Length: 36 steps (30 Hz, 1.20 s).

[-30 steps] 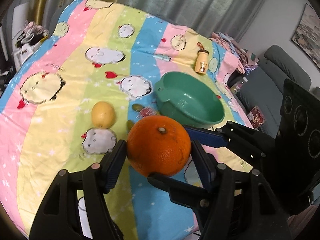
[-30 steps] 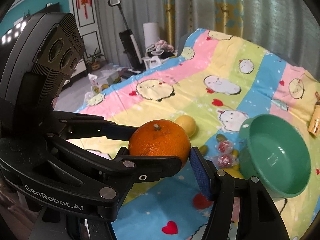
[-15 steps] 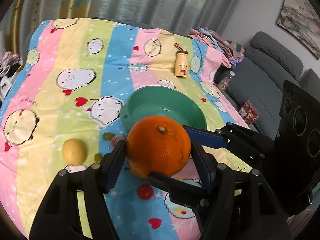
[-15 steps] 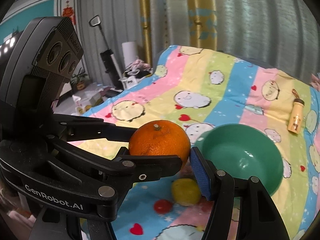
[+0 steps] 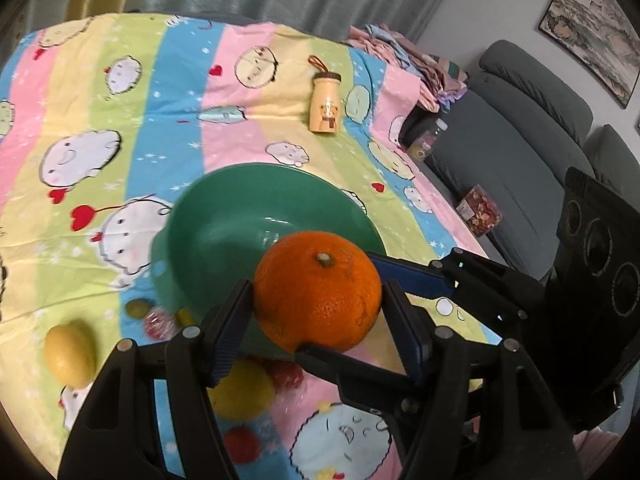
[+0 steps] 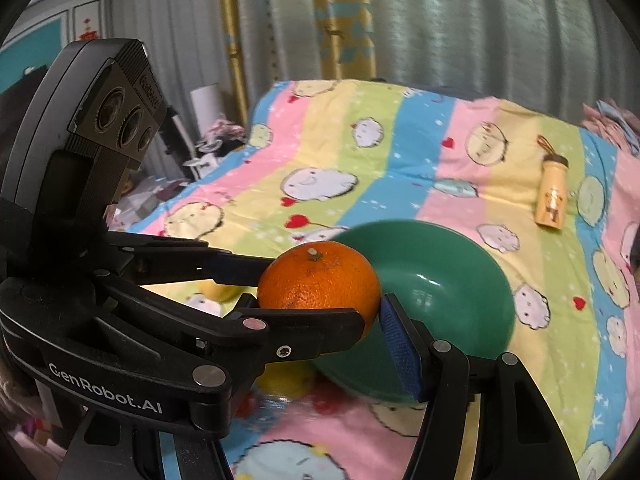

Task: Organize fruits
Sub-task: 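Carry the orange over the green basin and open the left tool, then withdraw the left tool and move it toward the red tomato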

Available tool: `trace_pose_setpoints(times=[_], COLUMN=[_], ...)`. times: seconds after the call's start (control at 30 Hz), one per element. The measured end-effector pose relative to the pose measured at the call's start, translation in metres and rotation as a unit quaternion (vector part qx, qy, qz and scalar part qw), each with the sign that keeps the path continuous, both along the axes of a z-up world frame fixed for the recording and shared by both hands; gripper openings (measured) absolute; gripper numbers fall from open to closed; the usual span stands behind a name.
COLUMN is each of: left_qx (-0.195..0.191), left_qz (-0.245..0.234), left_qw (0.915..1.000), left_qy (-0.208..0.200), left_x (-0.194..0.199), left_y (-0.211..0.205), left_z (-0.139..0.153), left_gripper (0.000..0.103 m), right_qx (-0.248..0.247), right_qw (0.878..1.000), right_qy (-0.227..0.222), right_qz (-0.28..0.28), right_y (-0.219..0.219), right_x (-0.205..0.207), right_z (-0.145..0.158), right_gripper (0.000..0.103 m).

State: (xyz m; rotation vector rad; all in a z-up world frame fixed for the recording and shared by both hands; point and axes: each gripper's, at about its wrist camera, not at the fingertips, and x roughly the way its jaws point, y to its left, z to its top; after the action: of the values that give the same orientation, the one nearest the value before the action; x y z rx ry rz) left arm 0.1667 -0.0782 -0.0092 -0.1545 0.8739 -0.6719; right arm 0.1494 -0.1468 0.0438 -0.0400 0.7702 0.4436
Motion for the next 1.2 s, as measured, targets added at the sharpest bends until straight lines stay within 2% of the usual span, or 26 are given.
trace_pose_setpoints(times=[0.3, 0.57, 0.73, 0.8, 0.87, 0.93, 1.2], left_qx=[0.005, 0.005, -0.012, -0.011, -0.016, -0.02, -0.011], left_qz=[-0.008, -0.005, 0.007, 0.02, 0.034, 0.046, 0.11], left_qw=[0.9981, 0.9964, 0.9969, 0.9974, 0.9974, 0.997, 0.9929], left_qy=[0.061, 0.085, 0.077, 0.068, 0.062, 0.059, 0.044], left_x=[0.036, 0.043, 0.044, 0.042, 0.038, 0.035, 0.006], left_y=[-0.013, -0.014, -0.006, 0.003, 0.016, 0.025, 0.077], left_z=[-0.03, -0.039, -0.03, -0.025, -0.02, -0.017, -0.013], left_gripper=[0.066, 0.068, 0.07, 0.077, 0.08, 0.081, 0.082], right_qx=[0.016, 0.022, 0.036, 0.041, 0.054, 0.058, 0.082], right_qw=[0.998, 0.997, 0.996, 0.996, 0.995, 0.995, 0.992], right_qy=[0.053, 0.07, 0.068, 0.066, 0.061, 0.058, 0.052], right_qz=[-0.019, -0.024, -0.036, -0.046, -0.052, -0.061, -0.084], right_y=[-0.018, -0.017, -0.022, -0.025, -0.031, -0.035, -0.048], right_x=[0.031, 0.033, 0.032, 0.03, 0.023, 0.018, -0.016], right_z=[-0.033, -0.04, -0.035, -0.031, -0.026, -0.023, -0.014], right_gripper=[0.065, 0.065, 0.066, 0.066, 0.068, 0.071, 0.071])
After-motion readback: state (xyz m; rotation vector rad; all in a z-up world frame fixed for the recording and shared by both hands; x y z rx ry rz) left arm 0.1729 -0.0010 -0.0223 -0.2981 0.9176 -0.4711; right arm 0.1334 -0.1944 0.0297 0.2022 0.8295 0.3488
